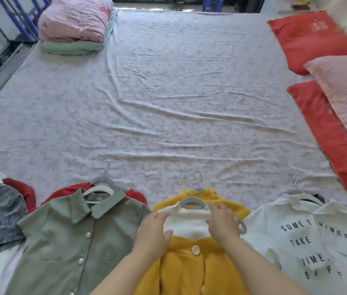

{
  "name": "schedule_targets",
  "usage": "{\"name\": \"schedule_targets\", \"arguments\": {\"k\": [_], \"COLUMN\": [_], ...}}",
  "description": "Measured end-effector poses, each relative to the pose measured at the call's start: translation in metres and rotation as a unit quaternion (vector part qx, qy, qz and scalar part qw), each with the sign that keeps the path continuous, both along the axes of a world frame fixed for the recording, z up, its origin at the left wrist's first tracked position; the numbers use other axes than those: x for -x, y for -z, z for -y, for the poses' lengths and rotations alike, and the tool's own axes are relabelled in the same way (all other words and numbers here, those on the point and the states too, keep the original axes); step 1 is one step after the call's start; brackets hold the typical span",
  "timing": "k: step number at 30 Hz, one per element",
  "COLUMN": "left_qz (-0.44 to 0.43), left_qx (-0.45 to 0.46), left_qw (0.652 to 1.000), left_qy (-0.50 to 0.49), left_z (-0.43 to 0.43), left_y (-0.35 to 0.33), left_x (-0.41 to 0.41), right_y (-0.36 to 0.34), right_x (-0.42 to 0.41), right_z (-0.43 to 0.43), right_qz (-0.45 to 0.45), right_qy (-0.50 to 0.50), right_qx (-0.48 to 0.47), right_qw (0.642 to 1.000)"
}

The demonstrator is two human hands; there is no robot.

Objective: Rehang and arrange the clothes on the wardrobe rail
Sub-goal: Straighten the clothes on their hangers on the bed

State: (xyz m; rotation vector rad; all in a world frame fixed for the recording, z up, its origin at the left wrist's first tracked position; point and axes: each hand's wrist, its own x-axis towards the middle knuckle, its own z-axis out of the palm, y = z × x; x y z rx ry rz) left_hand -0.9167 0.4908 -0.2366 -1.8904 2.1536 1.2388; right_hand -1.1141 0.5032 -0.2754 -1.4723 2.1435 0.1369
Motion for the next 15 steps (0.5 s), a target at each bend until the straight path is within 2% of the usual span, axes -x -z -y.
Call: {"name": "schedule_targets", "arguments": {"k": [4,15], "left_qz": [0.04,0.109], "left_qx": [-0.02,0.04], "left_qw": [0.999,0.991], "left_qy": [-0.016,-0.074], "left_z": [-0.014,-0.028], "left_y": [0.003,-0.042], "left_x": [-0.025,-0.122], "right_y": [0.001,-0.048], "right_x": [-0.024,-0.13], "right_z": [-0.013,-0.032], "right_qz": [0.052,0.096], "right_qy": [-0.027,-0.147], "right_qx": [-0.019,0.003], "right_qw": [0.998,0.985]}}
